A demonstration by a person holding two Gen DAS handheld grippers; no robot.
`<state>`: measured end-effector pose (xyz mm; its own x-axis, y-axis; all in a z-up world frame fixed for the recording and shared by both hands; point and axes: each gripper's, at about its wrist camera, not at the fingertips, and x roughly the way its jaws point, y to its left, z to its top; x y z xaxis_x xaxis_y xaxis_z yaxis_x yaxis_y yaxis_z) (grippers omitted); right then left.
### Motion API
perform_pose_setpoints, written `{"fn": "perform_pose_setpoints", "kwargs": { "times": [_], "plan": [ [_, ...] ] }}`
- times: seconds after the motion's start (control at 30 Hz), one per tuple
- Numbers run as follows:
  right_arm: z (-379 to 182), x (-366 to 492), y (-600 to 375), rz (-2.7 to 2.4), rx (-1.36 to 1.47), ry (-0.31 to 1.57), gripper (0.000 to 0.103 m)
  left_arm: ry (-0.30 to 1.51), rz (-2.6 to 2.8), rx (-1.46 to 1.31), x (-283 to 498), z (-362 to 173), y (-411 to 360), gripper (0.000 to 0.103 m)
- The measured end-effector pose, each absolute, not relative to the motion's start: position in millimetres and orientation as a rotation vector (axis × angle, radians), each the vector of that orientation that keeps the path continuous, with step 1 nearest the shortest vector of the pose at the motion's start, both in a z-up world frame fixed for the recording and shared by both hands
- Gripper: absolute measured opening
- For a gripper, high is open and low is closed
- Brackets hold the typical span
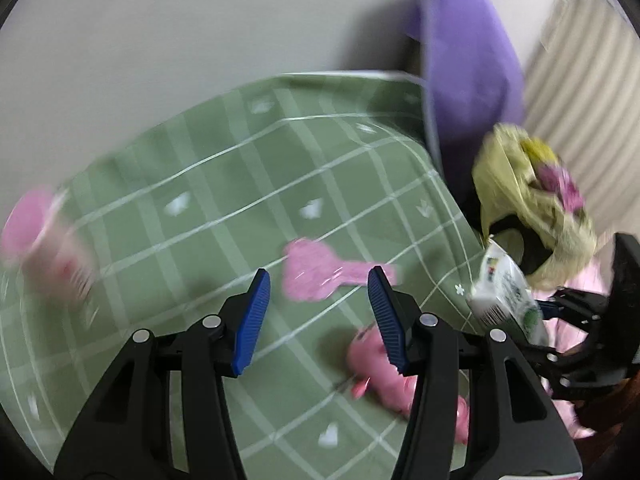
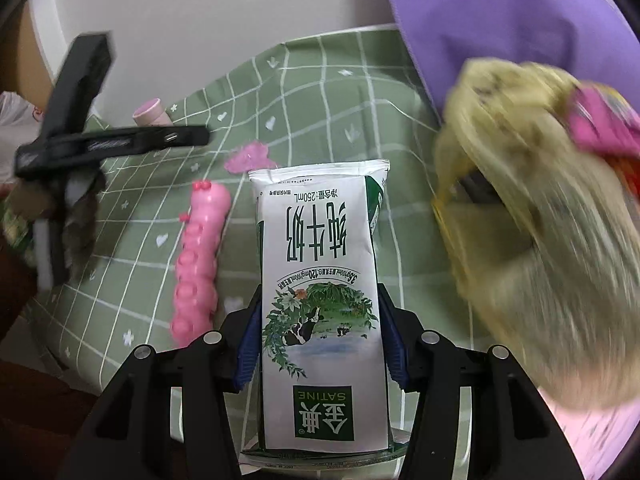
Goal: Collect trash
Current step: 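Lower the left gripper onto the pink plastic spoon and grasp it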
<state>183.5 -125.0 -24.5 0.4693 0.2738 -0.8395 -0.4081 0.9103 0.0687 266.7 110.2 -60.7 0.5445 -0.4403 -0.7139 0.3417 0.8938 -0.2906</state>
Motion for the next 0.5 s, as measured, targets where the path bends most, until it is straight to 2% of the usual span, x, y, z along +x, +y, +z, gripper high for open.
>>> {"fn": "perform_pose_setpoints", "kwargs": {
  "times": [0.3, 0.5],
  "plan": [
    [-31, 159, -155, 0.335, -0.059, 1.008, 0.049, 0.893, -0.396, 0.209, 305, -78, 57, 0.048],
    [-33, 164, -153, 0.341, -0.051, 1.013, 0.049, 0.936, -0.245, 0.123, 297, -86, 98, 0.048]
  ]
}}
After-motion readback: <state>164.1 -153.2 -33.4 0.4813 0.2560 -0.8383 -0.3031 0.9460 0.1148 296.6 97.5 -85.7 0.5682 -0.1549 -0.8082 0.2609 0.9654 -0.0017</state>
